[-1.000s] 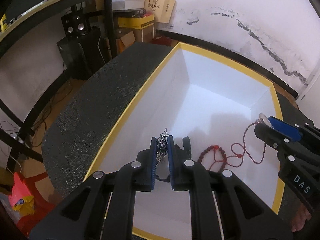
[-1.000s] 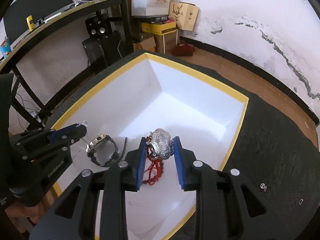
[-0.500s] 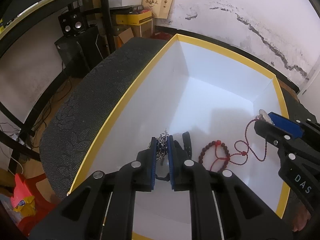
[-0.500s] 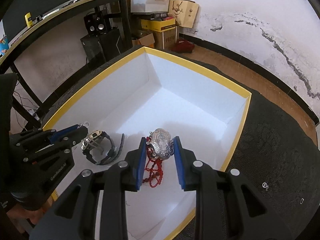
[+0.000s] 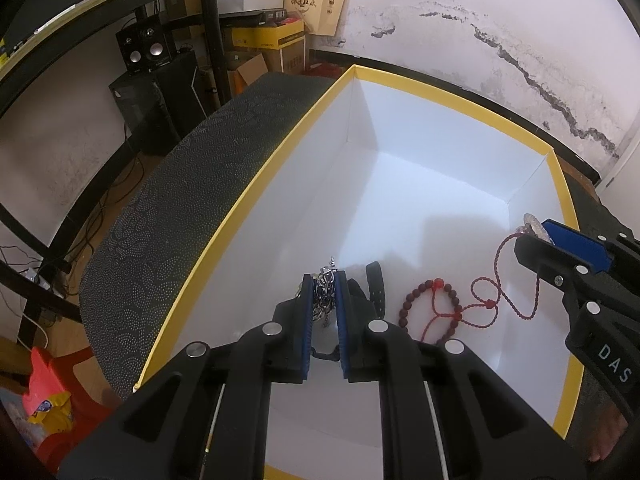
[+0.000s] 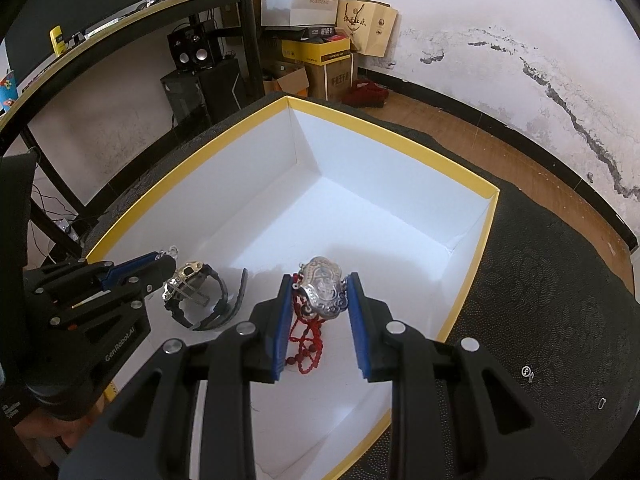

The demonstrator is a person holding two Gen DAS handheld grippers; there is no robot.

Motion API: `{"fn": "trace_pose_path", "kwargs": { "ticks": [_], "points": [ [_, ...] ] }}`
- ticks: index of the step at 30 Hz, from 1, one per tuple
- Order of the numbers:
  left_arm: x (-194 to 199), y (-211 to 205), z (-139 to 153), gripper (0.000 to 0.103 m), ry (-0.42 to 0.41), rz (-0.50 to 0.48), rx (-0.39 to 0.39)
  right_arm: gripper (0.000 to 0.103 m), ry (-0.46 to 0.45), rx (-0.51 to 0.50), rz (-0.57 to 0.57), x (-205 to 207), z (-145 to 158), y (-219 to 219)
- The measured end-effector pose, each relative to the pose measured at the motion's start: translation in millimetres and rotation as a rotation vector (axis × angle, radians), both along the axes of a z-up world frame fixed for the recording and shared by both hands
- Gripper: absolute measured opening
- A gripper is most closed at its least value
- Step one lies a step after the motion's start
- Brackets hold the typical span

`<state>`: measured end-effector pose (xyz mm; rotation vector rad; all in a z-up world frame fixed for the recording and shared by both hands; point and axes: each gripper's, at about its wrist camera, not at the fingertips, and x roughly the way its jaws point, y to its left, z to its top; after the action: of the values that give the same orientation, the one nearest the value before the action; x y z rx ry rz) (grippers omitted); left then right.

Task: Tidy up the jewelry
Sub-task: 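Carry the chain and pendant with red cord over the white box with both tools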

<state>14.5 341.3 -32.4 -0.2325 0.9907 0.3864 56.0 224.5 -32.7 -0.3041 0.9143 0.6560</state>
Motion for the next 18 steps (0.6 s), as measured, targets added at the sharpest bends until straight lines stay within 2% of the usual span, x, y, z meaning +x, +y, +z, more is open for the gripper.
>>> {"fn": "trace_pose_path", "kwargs": {
  "ticks": [18],
  "points": [
    [2.1, -3.8, -6.9, 0.011, 0.019, -0.014, 0.003, 0.027, 0.002, -0.008, -0.007, 6.3, -0.7, 0.0]
  ]
}}
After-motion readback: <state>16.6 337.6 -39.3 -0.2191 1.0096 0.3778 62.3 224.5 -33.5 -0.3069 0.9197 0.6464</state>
